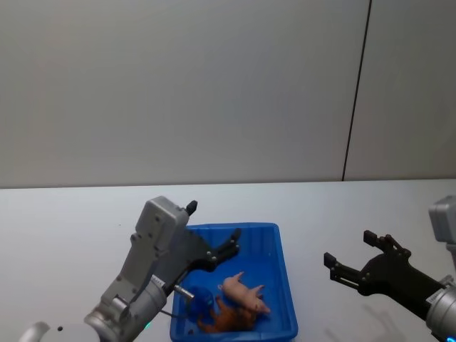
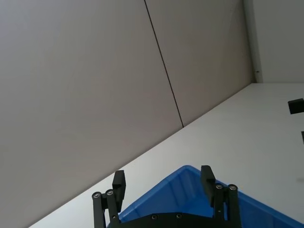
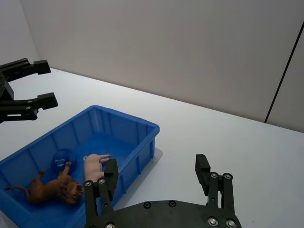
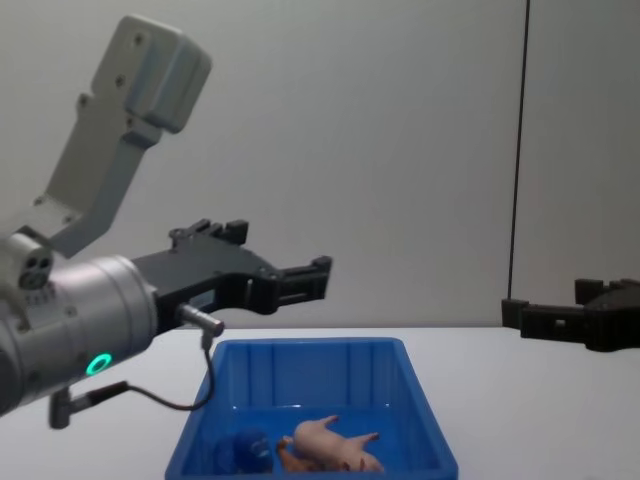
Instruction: Pick up the two dolls from the table and place them into the box.
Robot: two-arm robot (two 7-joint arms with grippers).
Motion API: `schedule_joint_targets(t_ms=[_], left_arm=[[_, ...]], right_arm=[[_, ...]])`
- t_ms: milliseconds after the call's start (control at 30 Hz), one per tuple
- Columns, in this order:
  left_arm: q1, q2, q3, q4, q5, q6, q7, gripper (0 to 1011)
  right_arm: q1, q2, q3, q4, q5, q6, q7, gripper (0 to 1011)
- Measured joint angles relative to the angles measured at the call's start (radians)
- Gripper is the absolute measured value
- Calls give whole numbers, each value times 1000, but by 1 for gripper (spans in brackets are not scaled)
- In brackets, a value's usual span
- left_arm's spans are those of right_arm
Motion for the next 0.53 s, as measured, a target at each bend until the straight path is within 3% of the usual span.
schedule_joint_targets(t_ms=[33, 533], left_arm=[[-3, -3, 1, 1, 1, -1, -3, 1000], [-24, -23, 6, 7, 13, -20, -32, 1003]], right_arm=[[0, 0, 0, 0, 0, 0, 0, 1001], [0, 0, 0, 0, 0, 0, 0, 1001]])
